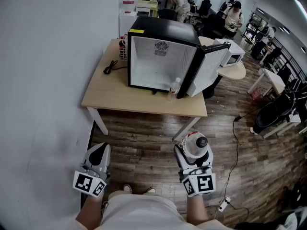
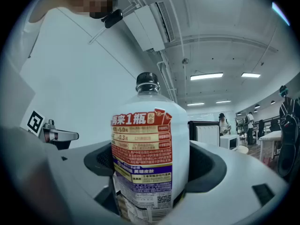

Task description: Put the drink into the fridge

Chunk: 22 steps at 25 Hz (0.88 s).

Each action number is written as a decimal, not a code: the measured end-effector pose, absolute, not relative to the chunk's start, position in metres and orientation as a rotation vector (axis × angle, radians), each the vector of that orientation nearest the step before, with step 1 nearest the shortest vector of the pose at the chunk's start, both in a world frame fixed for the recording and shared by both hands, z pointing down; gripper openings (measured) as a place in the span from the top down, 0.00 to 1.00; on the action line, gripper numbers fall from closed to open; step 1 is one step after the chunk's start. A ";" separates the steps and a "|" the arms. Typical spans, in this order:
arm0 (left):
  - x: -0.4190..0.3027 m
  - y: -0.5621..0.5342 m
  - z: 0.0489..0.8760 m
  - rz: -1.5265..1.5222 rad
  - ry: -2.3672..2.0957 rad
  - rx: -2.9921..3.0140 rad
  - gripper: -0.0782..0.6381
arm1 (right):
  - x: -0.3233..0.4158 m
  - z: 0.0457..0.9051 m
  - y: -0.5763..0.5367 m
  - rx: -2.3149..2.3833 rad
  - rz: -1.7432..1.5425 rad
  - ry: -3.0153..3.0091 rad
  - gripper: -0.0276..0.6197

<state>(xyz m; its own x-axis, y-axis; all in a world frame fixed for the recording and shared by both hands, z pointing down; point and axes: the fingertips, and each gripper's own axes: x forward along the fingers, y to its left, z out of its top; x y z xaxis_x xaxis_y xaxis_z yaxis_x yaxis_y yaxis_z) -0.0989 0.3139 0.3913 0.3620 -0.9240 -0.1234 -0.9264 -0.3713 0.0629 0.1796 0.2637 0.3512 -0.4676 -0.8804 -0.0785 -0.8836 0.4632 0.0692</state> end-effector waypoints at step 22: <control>-0.063 0.310 0.402 0.181 1.863 -2.509 0.87 | 0.209 0.354 0.238 -1.404 0.056 2.676 0.32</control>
<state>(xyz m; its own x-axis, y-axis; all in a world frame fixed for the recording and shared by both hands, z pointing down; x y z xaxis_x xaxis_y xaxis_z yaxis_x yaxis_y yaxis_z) -0.0634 0.3102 0.4024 0.2847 -0.9534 -0.0994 -0.9548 -0.2913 0.0597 0.2094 0.2379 0.3535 -0.5629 -0.8174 -0.1228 -0.8218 0.5694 -0.0230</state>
